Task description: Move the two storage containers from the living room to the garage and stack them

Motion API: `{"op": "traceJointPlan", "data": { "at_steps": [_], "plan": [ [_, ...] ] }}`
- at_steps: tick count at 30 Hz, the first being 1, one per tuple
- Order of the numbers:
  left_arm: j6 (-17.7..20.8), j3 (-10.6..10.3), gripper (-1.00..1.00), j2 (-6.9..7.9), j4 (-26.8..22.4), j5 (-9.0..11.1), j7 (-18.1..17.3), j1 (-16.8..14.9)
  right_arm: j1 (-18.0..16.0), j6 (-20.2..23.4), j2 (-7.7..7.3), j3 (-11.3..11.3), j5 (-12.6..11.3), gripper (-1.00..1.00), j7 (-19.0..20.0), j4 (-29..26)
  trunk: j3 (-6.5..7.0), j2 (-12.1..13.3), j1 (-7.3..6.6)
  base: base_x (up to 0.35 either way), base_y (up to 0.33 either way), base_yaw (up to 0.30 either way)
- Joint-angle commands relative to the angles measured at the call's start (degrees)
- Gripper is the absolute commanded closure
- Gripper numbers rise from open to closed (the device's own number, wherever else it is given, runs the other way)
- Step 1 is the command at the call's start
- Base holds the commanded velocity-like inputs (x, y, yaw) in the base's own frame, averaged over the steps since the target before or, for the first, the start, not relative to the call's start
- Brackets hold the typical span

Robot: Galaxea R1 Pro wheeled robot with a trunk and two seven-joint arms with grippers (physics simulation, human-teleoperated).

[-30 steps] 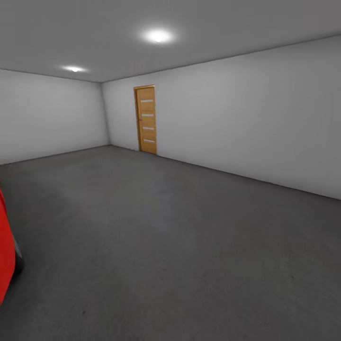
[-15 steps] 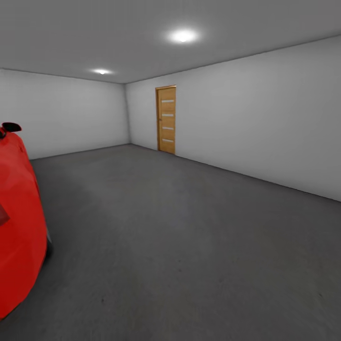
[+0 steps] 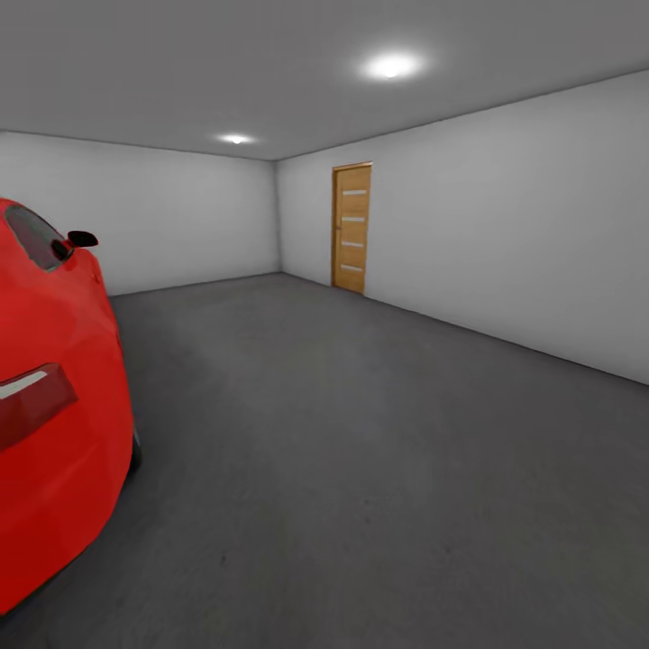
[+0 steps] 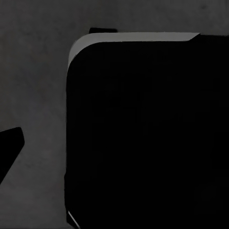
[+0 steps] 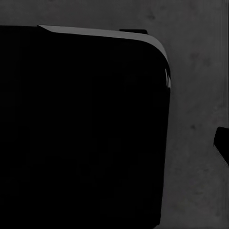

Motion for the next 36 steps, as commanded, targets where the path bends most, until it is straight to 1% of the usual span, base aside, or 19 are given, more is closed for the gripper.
{"op": "traceJointPlan", "data": {
  "at_steps": [1, 3, 5, 9, 12, 15, 19, 32, 36],
  "plan": [
    [0.0, 0.0, -1.00, -0.01, 0.0, 1.1, 0.1, 0.0, 0.0, -0.2, -0.01, 0.0, 0.0, -1.00, 0.0, 0.0, -0.05, 0.0, 0.02, 0.249, 0.000, 0.046],
    [0.1, 0.0, -1.00, 0.02, -0.1, 2.3, 0.1, 0.0, 0.0, -0.2, -0.15, 0.0, -0.2, -1.00, -0.1, 0.0, -0.05, 0.0, 0.02, 0.284, 0.000, 0.024],
    [0.2, -0.1, -1.00, 0.00, -0.2, 3.1, 0.1, 0.0, 0.0, -0.1, -0.28, 0.0, -0.2, -1.00, -0.1, 0.0, -0.05, 0.0, 0.02, 0.304, 0.000, 0.012],
    [0.3, 0.0, -1.00, -0.07, -0.3, 3.7, 0.2, 0.0, 0.0, 0.0, -0.35, 0.0, -0.2, -1.00, 0.0, 0.0, -0.05, 0.0, 0.02, 0.317, 0.000, 0.003],
    [1.2, 0.0, -1.00, -0.02, -1.8, 4.1, 0.2, -0.1, 0.0, 0.0, -0.37, 0.1, -0.1, -1.00, 0.1, 0.0, -0.05, 0.0, 0.02, 0.321, 0.000, 0.001],
    [2.1, 0.0, -1.00, -0.01, -2.5, 5.2, 0.2, -0.1, 0.0, 0.0, -0.38, 0.1, 0.0, -1.00, 0.2, 0.0, -0.05, 0.0, 0.02, 0.322, 0.000, 0.000],
    [2.3, 0.0, -1.00, -0.01, -2.6, 6.3, 0.2, -0.1, 0.0, 0.0, -0.24, 0.1, 0.2, -1.00, 0.3, 0.0, -0.05, 0.0, 0.02, 0.323, 0.000, 0.000],
    [2.3, -0.1, -1.00, 0.06, -2.4, 6.8, 0.2, -0.1, 0.0, 0.0, -0.12, 0.1, 0.3, -1.00, 0.2, 0.0, -0.05, 0.0, 0.02, 0.323, 0.000, 0.000],
    [2.3, -0.1, -1.00, 0.07, -2.1, 6.8, 0.2, -0.1, 0.0, -0.2, -0.21, -0.1, -0.2, -1.00, -0.1, 0.0, -0.05, 0.0, 0.02, 0.323, 0.000, 0.000]
  ]
}}
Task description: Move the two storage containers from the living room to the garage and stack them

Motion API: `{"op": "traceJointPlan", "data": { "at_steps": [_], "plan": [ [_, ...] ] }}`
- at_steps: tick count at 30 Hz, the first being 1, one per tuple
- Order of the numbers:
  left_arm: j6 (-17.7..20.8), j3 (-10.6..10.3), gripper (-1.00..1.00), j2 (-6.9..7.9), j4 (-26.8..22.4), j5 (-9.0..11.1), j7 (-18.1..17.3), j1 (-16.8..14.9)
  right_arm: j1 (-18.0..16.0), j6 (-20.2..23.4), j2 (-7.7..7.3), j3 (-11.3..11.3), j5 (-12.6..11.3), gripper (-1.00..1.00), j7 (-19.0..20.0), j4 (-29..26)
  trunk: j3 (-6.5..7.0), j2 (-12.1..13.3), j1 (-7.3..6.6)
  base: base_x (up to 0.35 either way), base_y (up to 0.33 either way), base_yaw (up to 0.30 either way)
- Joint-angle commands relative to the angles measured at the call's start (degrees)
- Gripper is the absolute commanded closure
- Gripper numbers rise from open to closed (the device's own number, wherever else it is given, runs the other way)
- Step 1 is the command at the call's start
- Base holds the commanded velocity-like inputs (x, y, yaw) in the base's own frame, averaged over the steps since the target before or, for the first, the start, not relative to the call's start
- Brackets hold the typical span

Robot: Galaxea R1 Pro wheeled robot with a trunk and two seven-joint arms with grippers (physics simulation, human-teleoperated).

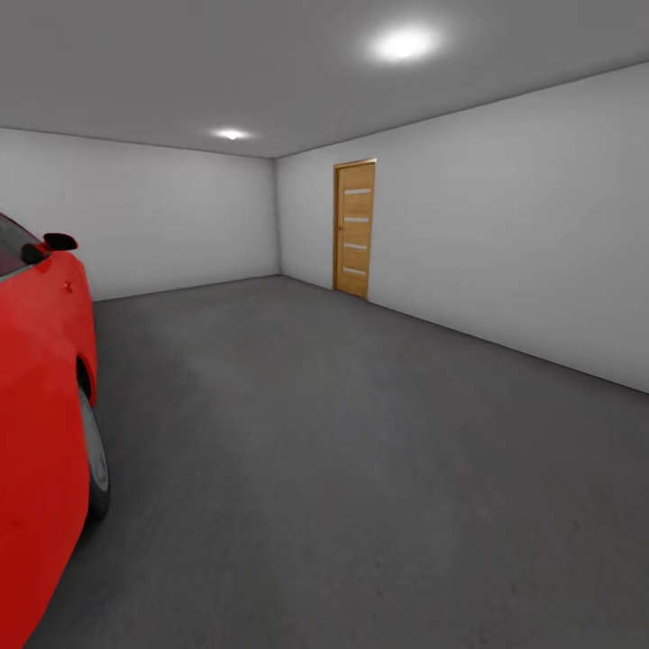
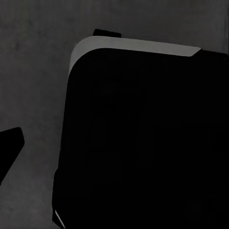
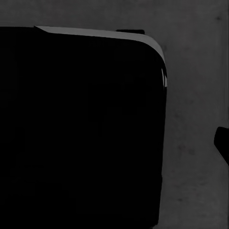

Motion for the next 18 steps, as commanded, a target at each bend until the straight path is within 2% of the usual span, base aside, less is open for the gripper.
{"op": "traceJointPlan", "data": {
  "at_steps": [1, 10, 18],
  "plan": [
    [-0.1, 0.0, -1.00, 0.02, 0.0, 0.4, 0.0, 0.0, 0.0, -0.2, -0.07, 0.0, 0.0, -1.00, 0.0, 0.0, -0.05, 0.0, 0.03, 0.323, 0.000, 0.000],
    [-0.1, 0.0, -1.00, 0.08, 0.1, 0.4, 0.0, 0.0, 0.0, -0.1, -0.82, 0.1, 0.3, -1.00, 0.0, 0.0, -0.05, 0.0, 0.03, 0.323, 0.000, 0.000],
    [-0.1, 0.0, -1.00, 0.08, 0.1, 0.4, 0.0, 0.0, 0.0, 0.0, -0.87, 0.2, 0.3, -1.00, 0.1, 0.0, -0.05, 0.0, 0.03, 0.323, 0.000, 0.000]
  ]
}}
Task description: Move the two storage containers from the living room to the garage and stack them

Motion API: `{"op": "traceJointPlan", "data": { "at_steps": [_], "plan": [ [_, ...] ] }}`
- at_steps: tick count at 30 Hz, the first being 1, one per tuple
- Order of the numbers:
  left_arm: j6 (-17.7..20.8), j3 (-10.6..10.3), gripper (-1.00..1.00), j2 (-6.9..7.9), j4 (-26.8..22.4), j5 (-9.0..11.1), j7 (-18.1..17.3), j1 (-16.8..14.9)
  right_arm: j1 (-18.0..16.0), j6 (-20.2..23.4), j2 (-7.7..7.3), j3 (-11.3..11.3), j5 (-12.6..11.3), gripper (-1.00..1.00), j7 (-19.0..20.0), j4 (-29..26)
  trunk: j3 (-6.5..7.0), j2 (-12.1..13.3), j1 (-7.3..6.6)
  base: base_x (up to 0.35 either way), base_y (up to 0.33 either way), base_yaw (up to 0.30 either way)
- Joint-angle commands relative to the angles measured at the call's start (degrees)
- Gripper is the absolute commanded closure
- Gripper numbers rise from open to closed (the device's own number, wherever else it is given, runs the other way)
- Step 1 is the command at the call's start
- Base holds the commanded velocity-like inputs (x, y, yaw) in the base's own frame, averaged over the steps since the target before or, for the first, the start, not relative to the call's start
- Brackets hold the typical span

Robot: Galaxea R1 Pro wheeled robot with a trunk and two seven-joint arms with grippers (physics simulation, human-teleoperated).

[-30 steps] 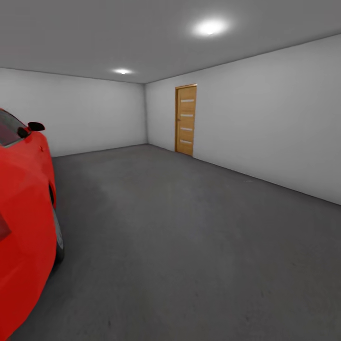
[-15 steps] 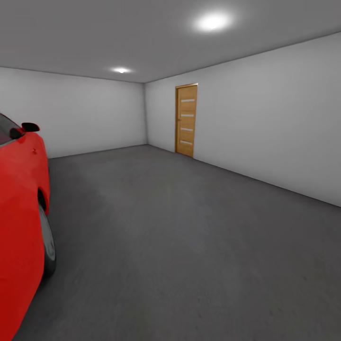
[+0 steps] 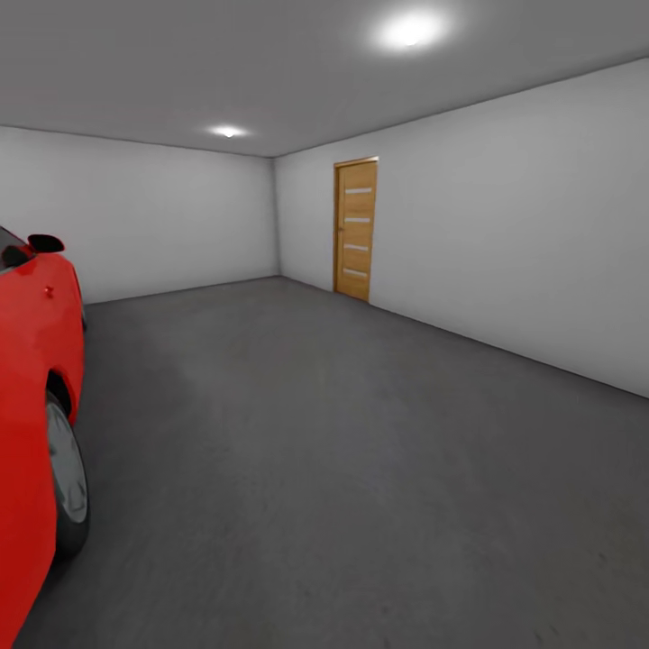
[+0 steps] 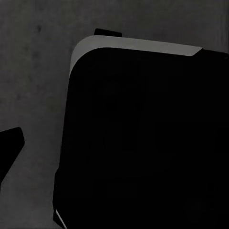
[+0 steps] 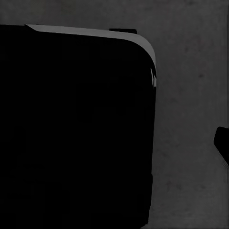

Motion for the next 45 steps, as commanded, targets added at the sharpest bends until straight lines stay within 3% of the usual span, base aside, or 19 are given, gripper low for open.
{"op": "traceJointPlan", "data": {
  "at_steps": [1, 45],
  "plan": [
    [-0.1, 0.0, -1.00, 0.00, 0.0, 0.4, 0.0, 0.0, 0.0, -0.1, -0.01, 0.0, 0.1, -1.00, 0.0, 0.0, -0.05, 0.0, 0.03, 0.323, 0.000, 0.000],
    [-0.3, 0.1, -1.00, 0.00, 0.2, 0.4, 0.0, 0.0, 0.0, -0.1, -0.09, 0.1, 0.1, -1.00, 0.0, 0.0, -0.05, 0.0, 0.03, 0.323, 0.000, 0.000]
  ]
}}
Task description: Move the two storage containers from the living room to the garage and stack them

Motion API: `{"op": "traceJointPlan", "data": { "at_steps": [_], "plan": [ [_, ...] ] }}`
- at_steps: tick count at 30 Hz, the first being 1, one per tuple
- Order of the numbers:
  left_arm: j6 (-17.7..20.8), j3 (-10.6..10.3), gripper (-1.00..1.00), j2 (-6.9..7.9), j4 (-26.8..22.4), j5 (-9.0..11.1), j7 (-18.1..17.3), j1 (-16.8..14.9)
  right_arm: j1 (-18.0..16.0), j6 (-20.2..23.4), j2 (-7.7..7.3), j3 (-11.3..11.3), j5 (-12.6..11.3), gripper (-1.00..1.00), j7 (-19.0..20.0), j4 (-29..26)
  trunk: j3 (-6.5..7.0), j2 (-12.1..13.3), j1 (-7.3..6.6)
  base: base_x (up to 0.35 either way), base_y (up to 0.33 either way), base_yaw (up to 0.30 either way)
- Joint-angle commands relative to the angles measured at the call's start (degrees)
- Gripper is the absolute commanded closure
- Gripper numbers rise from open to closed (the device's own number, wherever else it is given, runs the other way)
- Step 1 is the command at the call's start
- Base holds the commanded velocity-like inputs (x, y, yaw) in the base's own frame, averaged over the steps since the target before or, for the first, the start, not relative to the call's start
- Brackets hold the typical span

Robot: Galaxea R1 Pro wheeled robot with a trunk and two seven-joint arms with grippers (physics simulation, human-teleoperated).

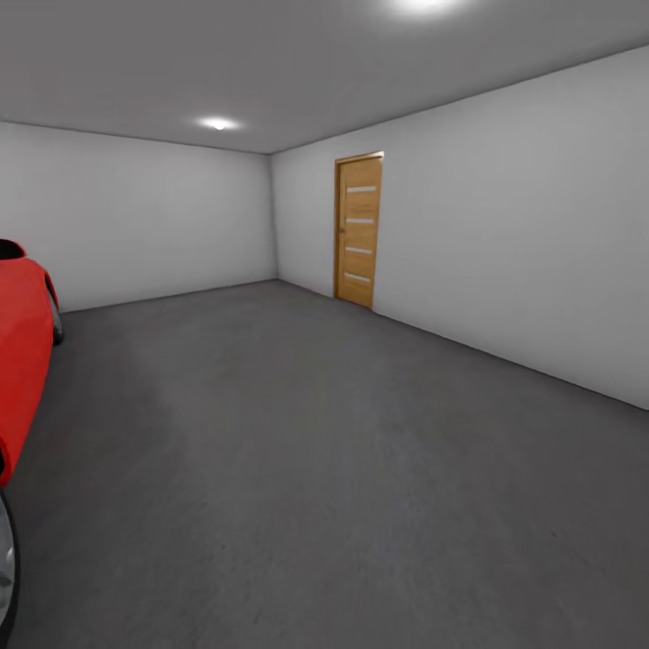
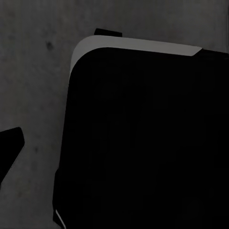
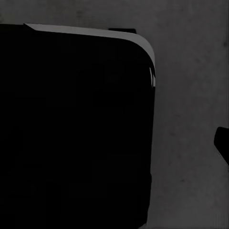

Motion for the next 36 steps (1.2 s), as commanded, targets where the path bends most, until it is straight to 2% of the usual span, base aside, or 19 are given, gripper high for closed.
{"op": "traceJointPlan", "data": {
  "at_steps": [1, 24, 36],
  "plan": [
    [-0.1, 0.0, -1.00, 0.00, 0.0, 0.4, 0.0, 0.0, 0.0, -0.2, -0.01, 0.0, 0.1, -1.00, 0.0, 0.0, -0.05, 0.0, 0.03, 0.323, 0.000, 0.000],
    [0.0, 0.0, -1.00, 0.00, 0.0, 0.6, 0.0, 0.0, 0.0, -0.2, 0.09, 0.1, 0.2, -1.00, 0.0, 0.0, -0.05, 0.0, 0.03, 0.323, 0.000, 0.000],
    [0.0, 0.0, -1.00, 0.00, 0.0, 0.6, 0.0, 0.0, 0.0, -0.3, 1.01, -0.6, -0.3, -1.00, -0.2, 0.1, -0.05, 0.0, 0.03, 0.323, 0.000, 0.000]
  ]
}}
